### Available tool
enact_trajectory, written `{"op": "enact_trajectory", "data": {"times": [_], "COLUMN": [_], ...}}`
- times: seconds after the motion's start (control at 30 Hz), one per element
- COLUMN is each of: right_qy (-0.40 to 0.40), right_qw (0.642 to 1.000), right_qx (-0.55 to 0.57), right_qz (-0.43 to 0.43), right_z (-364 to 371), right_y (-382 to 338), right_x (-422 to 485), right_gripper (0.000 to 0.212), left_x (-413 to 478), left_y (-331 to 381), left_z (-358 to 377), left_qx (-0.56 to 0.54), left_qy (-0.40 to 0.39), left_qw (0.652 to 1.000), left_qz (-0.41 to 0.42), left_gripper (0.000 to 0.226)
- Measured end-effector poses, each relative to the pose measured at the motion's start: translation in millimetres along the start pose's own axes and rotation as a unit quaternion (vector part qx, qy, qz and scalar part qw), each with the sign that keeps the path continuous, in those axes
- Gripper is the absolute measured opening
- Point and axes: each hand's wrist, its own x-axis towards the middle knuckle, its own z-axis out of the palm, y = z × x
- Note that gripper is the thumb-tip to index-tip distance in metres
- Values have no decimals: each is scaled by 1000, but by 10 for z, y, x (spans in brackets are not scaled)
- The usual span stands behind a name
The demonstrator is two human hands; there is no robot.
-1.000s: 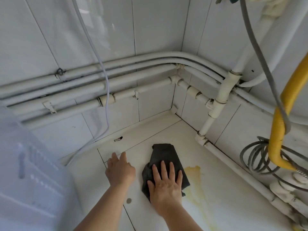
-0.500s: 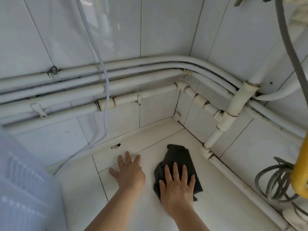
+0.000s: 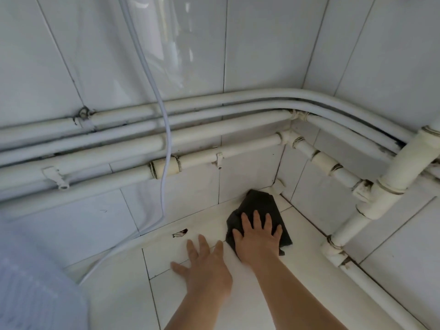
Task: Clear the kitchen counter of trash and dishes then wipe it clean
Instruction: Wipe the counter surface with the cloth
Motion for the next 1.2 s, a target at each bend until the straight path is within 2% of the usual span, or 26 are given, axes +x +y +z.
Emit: {"op": "enact_trajectory", "data": {"times": [0.13,0.27,0.43,0.6,0.8,0.97,1.1,1.2], "right_qy": [8,55,17,-10,-22,-30,-47,-62], "right_qw": [998,998,999,998,997,992,973,946], "right_qx": [7,-34,-14,-10,-41,-61,-65,-63], "right_qz": [67,20,45,67,-53,-105,-218,-313], "right_z": [-125,-152,-178,-144,-60,-30,28,60], "right_y": [251,373,563,472,188,-30,-579,-970], "right_x": [172,321,541,328,-214,-437,-549,-567], "right_gripper": [61,61,67,67,63,62,60,57], "left_x": [52,64,150,129,57,-293,-483,-535], "left_y": [13,15,17,16,-13,-180,-376,-549], "left_z": [-19,-57,-81,-96,-130,-16,11,-33], "left_qx": [1,8,15,20,-9,-43,-53,-82], "left_qy": [-10,-35,-44,-51,-33,3,1,22], "left_qw": [1000,999,999,998,999,995,985,980], "left_qz": [9,17,16,12,5,-95,-165,-179], "left_gripper": [70,72,72,75,70,63,65,65]}}
